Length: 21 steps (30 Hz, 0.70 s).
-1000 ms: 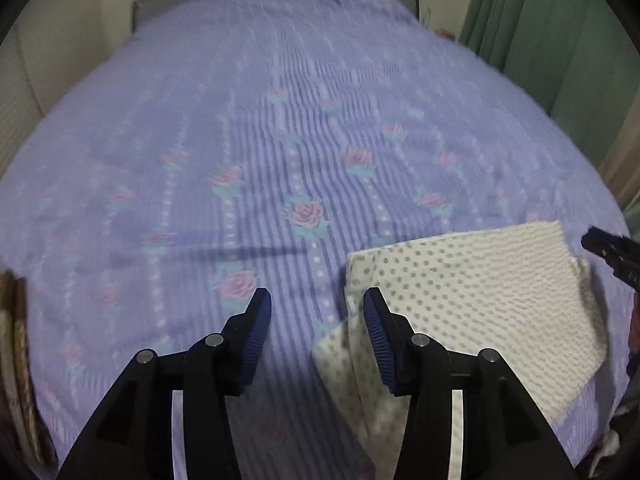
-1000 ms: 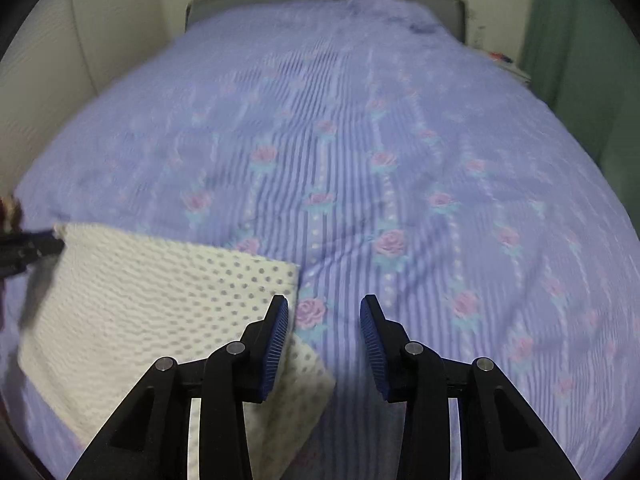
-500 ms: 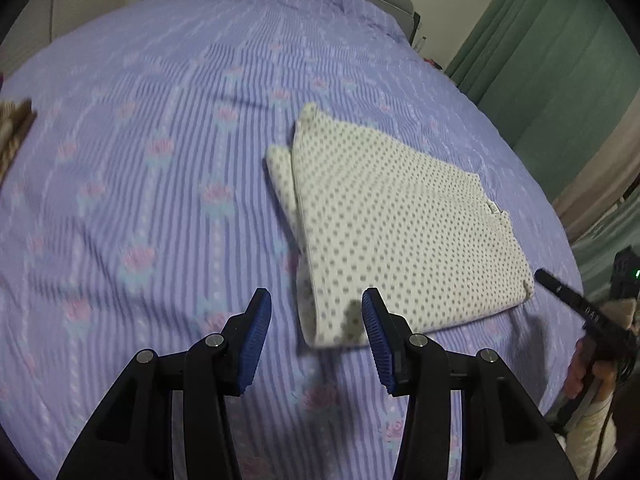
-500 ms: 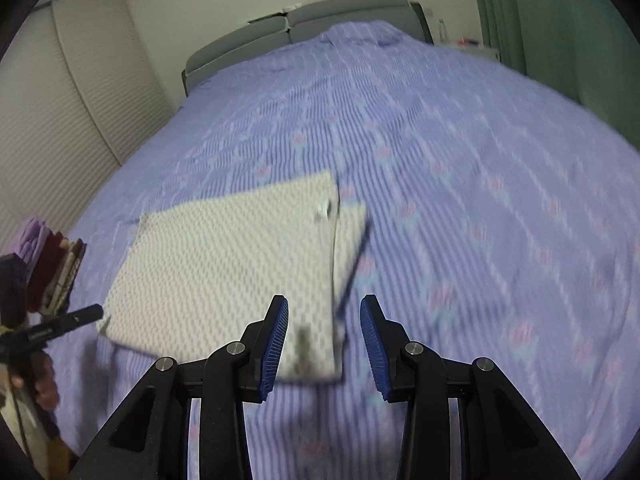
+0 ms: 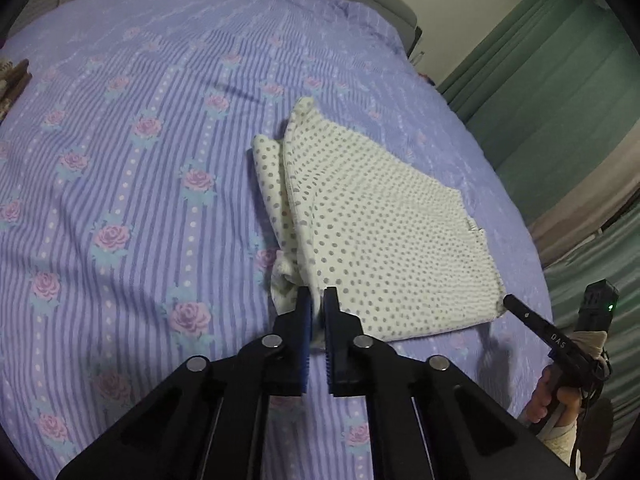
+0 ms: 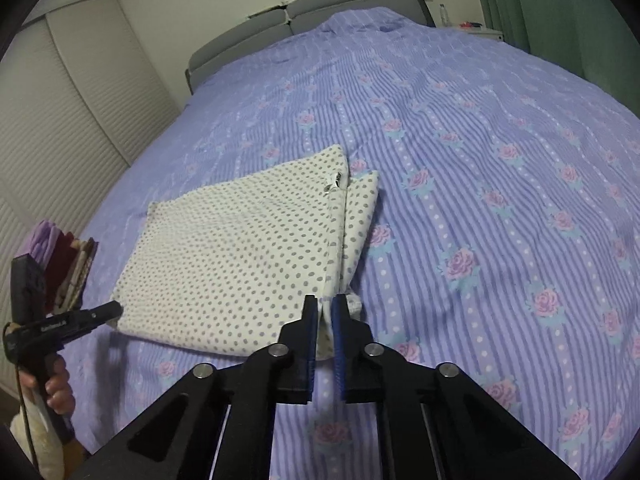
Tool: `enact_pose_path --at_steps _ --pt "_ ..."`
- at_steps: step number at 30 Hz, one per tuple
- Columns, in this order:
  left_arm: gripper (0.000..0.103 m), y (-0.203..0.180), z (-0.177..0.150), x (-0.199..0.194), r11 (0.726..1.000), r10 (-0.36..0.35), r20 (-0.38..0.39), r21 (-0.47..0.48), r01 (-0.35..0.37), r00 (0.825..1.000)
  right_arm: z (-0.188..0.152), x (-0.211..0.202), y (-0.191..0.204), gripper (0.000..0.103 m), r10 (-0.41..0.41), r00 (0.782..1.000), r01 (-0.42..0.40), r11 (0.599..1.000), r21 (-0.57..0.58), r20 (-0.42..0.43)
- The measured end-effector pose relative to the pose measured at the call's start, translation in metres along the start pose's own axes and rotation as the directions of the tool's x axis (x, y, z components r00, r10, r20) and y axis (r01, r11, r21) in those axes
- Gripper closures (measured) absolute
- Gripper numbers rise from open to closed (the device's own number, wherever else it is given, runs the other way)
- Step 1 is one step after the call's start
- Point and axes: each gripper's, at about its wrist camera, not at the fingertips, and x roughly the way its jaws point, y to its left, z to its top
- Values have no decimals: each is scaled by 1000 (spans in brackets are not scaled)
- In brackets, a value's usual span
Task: Fold small clothes
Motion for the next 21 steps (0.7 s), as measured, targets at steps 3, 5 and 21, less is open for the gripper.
enact_pose_path --at_steps 3,5,21 --pt "98 -3 -4 -11 1000 -7 18 20 6 1000 -1 -7 3 98 -4 1000 4 1000 -21 9" --pt "98 -3 -6 -12 1000 -7 16 27 6 1000 -2 -11 2 98 0 1000 0 1000 -17 12" --pt "80 18 -4 15 995 96 -51 -9 -96 994 -8 3 4 98 -151 987 150 988 -23 -48"
